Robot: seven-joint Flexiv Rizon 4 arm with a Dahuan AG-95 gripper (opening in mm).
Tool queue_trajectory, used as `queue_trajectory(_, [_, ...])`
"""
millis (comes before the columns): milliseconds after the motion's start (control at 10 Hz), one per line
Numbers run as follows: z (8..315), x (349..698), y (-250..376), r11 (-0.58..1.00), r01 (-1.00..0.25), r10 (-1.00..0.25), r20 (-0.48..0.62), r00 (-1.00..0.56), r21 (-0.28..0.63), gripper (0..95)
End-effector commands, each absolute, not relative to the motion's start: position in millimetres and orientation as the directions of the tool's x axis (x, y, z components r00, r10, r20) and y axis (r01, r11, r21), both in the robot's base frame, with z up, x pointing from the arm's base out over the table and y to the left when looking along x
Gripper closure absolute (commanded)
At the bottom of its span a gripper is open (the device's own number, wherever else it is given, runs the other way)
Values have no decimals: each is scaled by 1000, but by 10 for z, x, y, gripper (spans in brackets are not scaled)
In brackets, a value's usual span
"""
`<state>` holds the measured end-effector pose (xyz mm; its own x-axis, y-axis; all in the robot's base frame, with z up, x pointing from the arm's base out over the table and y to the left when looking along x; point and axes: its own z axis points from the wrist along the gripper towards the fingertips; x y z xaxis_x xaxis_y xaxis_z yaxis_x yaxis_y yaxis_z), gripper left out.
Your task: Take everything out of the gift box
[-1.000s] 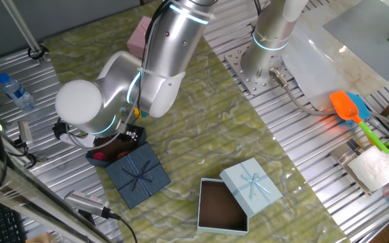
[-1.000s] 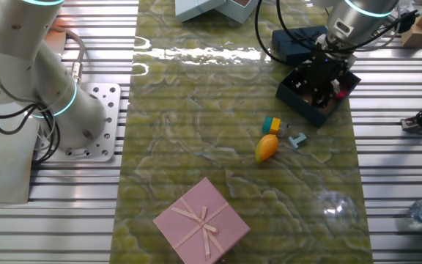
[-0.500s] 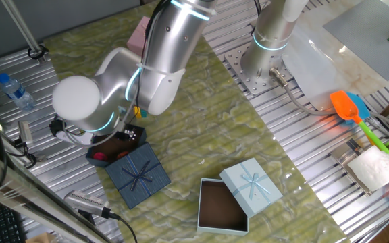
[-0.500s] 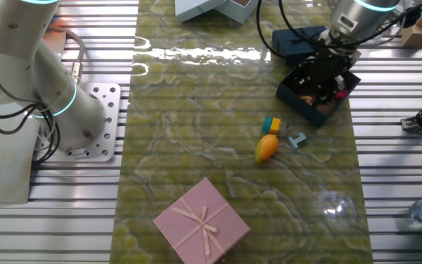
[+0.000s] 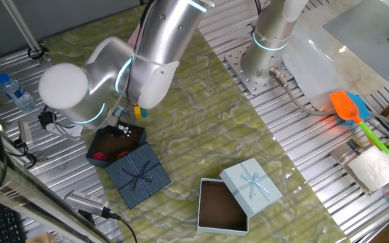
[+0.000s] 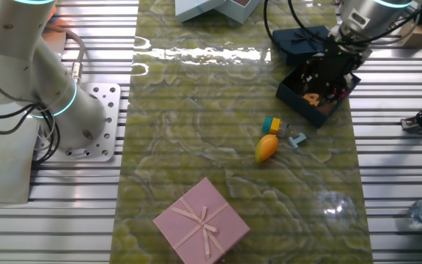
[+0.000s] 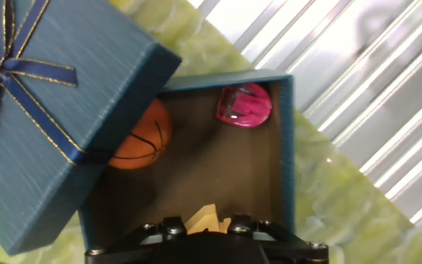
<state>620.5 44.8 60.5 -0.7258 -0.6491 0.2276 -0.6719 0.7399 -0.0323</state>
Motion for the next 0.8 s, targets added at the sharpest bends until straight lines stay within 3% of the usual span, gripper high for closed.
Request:
queue_trajectory(100, [716, 6169, 467, 758, -652, -632, 221, -743, -22, 950])
queue_trajectory(800, [1027, 5898, 145, 778, -627, -620, 186, -762, 27, 950])
